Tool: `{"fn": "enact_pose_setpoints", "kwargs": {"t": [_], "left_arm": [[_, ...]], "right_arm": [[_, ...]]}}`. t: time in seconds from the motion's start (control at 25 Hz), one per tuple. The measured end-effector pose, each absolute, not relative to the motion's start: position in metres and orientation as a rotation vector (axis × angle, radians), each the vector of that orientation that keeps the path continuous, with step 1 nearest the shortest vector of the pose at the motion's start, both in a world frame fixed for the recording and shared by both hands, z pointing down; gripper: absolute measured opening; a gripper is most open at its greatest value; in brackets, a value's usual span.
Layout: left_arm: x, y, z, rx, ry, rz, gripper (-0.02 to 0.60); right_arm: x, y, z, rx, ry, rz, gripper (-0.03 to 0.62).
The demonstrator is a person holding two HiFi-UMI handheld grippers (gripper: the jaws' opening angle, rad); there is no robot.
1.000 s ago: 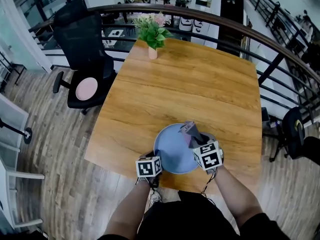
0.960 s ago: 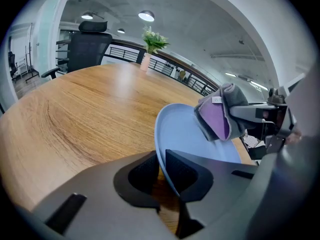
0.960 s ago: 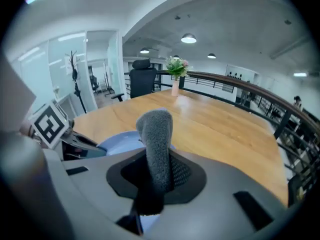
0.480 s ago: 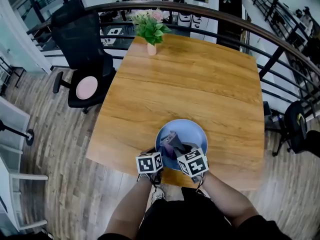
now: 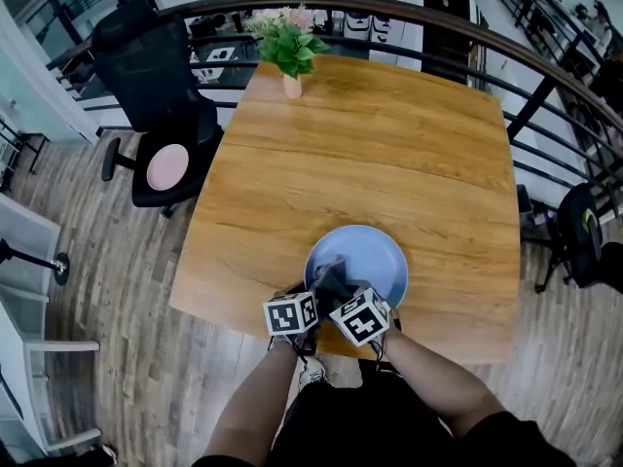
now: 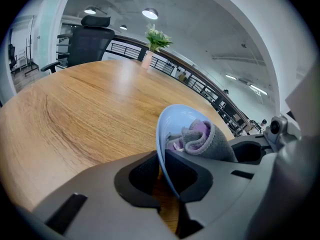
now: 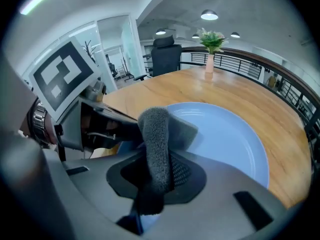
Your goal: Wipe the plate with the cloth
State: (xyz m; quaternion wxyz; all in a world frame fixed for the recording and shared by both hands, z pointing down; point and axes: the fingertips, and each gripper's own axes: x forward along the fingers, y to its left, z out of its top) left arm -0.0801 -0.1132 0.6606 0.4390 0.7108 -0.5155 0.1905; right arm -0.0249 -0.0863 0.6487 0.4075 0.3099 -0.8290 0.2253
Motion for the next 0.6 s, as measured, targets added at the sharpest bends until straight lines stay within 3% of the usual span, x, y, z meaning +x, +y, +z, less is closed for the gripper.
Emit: {"fn": "enact_pose_setpoints", "kwargs": {"t": [0.6], "left_arm": [[-0.084, -0.113, 0.657, 1.759, -1.282, 0.481, 0.061]], "right_arm": [[0.016, -0.097, 0.659, 0.757, -1.933, 0.295, 0.072]]}}
